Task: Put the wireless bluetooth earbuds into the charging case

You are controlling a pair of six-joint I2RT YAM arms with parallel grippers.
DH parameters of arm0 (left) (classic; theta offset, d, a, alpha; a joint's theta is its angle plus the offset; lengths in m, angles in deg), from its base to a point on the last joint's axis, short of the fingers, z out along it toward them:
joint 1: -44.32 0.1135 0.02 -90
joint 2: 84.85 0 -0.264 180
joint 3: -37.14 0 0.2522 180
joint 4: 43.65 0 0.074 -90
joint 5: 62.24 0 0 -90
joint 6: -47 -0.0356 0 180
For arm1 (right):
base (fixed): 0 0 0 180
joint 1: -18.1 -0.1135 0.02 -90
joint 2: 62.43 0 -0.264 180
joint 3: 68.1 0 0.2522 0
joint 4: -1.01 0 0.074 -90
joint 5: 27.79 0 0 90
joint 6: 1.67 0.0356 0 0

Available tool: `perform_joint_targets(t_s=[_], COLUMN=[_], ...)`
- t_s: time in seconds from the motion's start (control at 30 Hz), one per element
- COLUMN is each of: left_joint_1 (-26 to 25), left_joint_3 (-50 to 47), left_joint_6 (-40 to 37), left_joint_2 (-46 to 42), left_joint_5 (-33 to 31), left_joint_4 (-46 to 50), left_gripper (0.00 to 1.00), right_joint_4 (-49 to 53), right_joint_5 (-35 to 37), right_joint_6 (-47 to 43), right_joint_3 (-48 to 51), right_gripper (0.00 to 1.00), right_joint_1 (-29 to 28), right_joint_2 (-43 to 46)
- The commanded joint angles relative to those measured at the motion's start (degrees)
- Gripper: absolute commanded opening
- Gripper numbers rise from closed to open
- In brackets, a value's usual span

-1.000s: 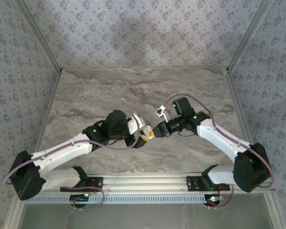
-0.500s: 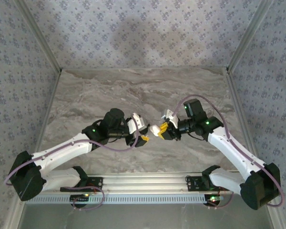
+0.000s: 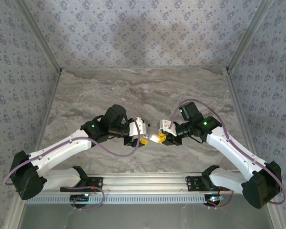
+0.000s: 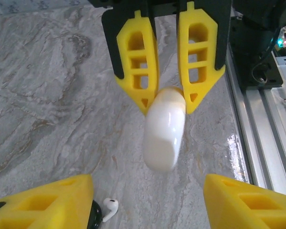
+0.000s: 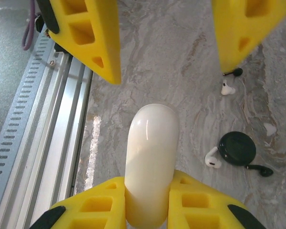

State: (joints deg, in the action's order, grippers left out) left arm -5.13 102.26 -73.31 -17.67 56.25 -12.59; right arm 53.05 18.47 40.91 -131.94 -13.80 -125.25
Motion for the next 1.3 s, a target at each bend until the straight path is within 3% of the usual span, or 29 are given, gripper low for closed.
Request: perform_joint_targets(t_s=[0.0, 0.4, 0.53, 0.87, 1.07, 1.13, 1.27], left_joint_1=[-0.8, -1.3, -1.3, -1.3, -1.2, -1.2, -0.3], left_joint_3=[2.9, 4.7, 4.8, 4.7, 4.5, 4.2, 0.1], left_joint_6=[-4.5, -6.9, -6.5, -5.4, -4.3, -3.5, 2.4], left_joint_2=[2.3, 5.6, 6.2, 6.6, 6.5, 6.3, 5.1], left_joint_5=[3.5, 8.1, 8.4, 7.6, 9.0, 9.4, 10.8], left_joint_4=[4.5, 6.5, 6.0, 5.1, 3.6, 2.8, -5.6], left_gripper=[0.62, 0.46, 0.45, 0.29, 0.26, 0.21, 0.17], right_joint_4=[0.1, -2.9, -3.1, -3.3, -3.6, -3.6, -10.4], right_joint_5=[0.0, -2.4, -3.0, -3.6, -3.2, -3.5, -4.9], right_joint_6=[-2.2, -2.3, -2.5, -3.7, -3.8, -3.7, 1.1], right_joint_3=[-1.8, -1.7, -1.7, -1.2, -0.3, 0.0, 3.6], right_gripper=[0.19, 0.2, 0.2, 0.2, 0.21, 0.25, 0.47], right_joint_1=[-1.2, -2.3, -2.5, -2.6, -2.6, -2.5, -0.2], right_joint_2=[-0.2, -1.3, -1.3, -0.6, 0.0, 0.5, 4.4])
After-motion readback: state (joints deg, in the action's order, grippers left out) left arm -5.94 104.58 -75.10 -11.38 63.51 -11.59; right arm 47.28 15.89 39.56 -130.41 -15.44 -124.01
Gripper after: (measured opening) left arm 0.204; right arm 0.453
